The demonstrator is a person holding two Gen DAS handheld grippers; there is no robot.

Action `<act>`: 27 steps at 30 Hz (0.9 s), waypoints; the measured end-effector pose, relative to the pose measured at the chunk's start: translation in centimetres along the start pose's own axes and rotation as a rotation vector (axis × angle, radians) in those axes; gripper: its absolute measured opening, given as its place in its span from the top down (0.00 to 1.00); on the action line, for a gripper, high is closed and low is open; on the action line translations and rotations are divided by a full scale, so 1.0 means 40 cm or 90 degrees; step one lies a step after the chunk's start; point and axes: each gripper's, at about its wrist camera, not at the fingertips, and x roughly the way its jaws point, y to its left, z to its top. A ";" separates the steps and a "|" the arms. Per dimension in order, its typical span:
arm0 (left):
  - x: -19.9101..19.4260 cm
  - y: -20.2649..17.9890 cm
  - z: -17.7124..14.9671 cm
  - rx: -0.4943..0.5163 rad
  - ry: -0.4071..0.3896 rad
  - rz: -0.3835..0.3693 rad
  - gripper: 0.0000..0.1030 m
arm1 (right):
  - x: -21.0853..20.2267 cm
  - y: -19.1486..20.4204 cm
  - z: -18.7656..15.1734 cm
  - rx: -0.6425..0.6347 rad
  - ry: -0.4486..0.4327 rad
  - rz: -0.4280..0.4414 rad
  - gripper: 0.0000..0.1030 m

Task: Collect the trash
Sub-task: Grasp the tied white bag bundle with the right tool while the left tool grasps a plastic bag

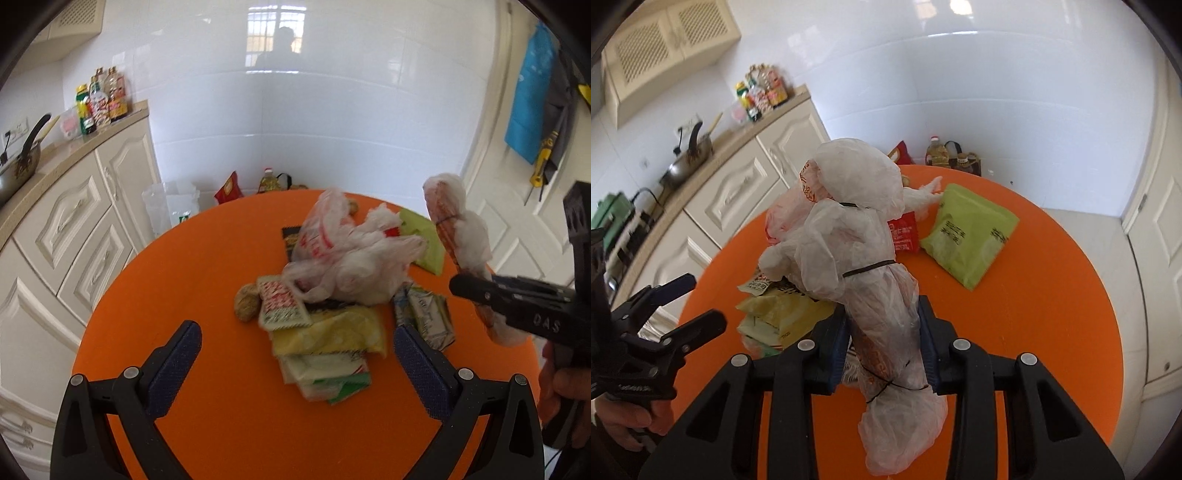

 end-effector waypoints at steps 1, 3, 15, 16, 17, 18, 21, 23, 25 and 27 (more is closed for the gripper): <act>0.001 -0.009 0.001 0.006 -0.004 -0.002 0.01 | -0.007 -0.001 -0.005 0.006 -0.004 0.000 0.67; 0.002 -0.036 -0.004 0.022 -0.010 -0.009 0.01 | -0.020 -0.005 -0.008 0.018 -0.012 0.003 0.67; 0.275 -0.151 0.062 0.072 0.055 -0.018 0.34 | -0.080 -0.083 -0.019 0.082 -0.046 -0.025 0.67; 0.283 -0.145 0.065 0.059 0.056 -0.037 0.36 | -0.086 -0.088 -0.023 0.085 -0.047 -0.027 0.67; 0.282 -0.137 0.070 0.050 0.049 -0.042 0.42 | -0.094 -0.094 -0.027 0.088 -0.050 -0.031 0.67; 0.281 -0.133 0.074 0.050 0.046 -0.048 0.45 | -0.101 -0.096 -0.030 0.090 -0.051 -0.033 0.67; 0.269 -0.110 0.076 0.038 0.035 -0.058 0.48 | -0.123 -0.101 -0.039 0.102 -0.062 -0.034 0.67; 0.243 -0.088 0.080 0.030 0.017 -0.057 0.48 | -0.143 -0.101 -0.047 0.105 -0.069 -0.035 0.67; 0.199 -0.072 0.081 0.026 -0.009 -0.060 0.48 | -0.166 -0.096 -0.057 0.108 -0.079 -0.033 0.67; 0.160 -0.063 0.079 0.029 -0.030 -0.057 0.48 | -0.195 -0.095 -0.067 0.113 -0.090 -0.032 0.67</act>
